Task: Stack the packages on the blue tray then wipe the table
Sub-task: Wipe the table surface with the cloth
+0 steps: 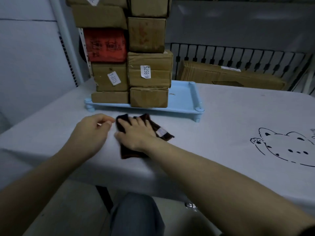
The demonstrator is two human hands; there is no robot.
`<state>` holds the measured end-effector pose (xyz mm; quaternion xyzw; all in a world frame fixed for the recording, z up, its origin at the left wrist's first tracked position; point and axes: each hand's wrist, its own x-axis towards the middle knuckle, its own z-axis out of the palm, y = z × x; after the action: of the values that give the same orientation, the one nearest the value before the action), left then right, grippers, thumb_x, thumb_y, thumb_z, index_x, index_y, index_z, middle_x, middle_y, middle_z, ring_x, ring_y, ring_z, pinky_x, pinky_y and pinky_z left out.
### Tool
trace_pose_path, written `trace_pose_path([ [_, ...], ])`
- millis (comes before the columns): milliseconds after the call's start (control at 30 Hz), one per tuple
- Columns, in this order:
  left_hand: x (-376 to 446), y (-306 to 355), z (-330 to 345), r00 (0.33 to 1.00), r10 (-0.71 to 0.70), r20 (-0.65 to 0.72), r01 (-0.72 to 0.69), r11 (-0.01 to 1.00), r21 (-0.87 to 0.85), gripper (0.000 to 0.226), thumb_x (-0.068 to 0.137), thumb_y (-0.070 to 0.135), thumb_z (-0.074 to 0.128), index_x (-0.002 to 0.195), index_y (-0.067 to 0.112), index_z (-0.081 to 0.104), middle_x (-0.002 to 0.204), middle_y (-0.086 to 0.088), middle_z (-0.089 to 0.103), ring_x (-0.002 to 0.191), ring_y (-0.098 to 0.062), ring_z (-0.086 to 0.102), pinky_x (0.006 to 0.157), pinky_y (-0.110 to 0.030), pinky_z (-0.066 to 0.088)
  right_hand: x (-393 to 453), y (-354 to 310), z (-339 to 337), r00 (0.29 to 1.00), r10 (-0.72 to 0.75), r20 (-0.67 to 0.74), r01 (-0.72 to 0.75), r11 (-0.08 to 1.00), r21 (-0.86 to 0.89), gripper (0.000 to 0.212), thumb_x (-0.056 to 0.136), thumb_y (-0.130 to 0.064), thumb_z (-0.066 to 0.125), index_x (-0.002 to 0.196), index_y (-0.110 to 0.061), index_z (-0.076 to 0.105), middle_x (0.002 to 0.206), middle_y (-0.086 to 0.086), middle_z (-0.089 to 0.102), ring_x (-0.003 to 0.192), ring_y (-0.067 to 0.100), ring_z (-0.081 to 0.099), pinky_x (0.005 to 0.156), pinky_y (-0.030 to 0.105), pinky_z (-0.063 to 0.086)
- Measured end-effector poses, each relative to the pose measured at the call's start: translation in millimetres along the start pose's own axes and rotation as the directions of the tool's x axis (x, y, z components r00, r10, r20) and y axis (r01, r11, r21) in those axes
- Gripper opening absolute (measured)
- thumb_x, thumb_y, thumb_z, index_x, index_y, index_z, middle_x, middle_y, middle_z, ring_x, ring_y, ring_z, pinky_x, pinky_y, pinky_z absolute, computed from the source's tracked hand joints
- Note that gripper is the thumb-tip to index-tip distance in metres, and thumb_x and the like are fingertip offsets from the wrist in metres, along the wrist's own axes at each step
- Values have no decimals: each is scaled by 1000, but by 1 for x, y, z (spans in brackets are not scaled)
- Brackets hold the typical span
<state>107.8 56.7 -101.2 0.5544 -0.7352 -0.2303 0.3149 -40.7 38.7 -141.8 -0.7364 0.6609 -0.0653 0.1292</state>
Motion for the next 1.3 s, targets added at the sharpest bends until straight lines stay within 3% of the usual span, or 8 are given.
trace_pose_path([
  [300,-5,9,6,1000,-16,-14,15,998,-57,23,99,18,51,114,16,68,116,-3,65,102,-19,56,87,-32,40,-90,19,-1,807,-590,25,589,807,43,61,88,-26,63,147,-23,47,157,9,37,147,26,27,119,41,19],
  [500,-24,41,51,951,200,235,-186,979,-77,24,93,33,62,116,26,65,116,8,62,102,-5,56,86,-24,41,-177,126,-40,947,-319,48,303,930,207,63,78,-38,54,141,-41,50,163,-10,22,149,6,17,123,37,15],
  [700,-40,75,83,774,511,373,-475,859,-190,28,79,37,76,106,37,68,111,21,61,111,3,53,98,-22,43,-234,165,-53,935,-16,-355,96,973,208,69,75,-52,76,137,-31,54,140,-9,43,133,8,39,111,32,35],
  [800,-39,73,88,713,598,367,-570,799,-194,20,78,39,78,97,38,72,102,21,64,105,-1,57,95,-27,47,-259,157,-40,829,-145,-540,157,987,-25,55,76,-59,72,114,-20,64,106,-7,52,98,16,53,85,39,48],
  [900,-43,62,89,634,618,465,-614,768,-184,42,67,70,70,100,43,71,107,27,62,109,2,55,96,-26,44,-272,145,-20,833,-315,-455,189,935,-301,66,73,-71,68,112,-17,62,102,0,56,89,22,54,76,38,45],
  [1067,-65,42,99,499,683,534,-851,504,150,97,56,81,63,138,33,45,137,12,41,127,-7,37,106,-20,24,-275,143,12,880,-367,-302,109,774,-624,63,77,-43,69,128,-12,49,119,10,58,102,31,58,92,42,42],
  [1167,-73,40,108,391,749,535,-920,301,251,98,55,64,75,137,18,46,131,-5,50,118,-23,51,105,-35,37,-276,148,19,816,-442,-371,99,741,-665,47,82,-18,62,126,-9,50,121,15,62,103,35,61,98,45,43],
  [1300,-79,42,118,324,808,492,-928,170,333,94,54,42,88,131,9,46,121,-15,61,108,-33,61,103,-45,45,-280,153,25,881,-356,-313,47,723,-689,64,75,-36,72,127,-8,49,135,20,58,116,38,58,108,51,38],
])
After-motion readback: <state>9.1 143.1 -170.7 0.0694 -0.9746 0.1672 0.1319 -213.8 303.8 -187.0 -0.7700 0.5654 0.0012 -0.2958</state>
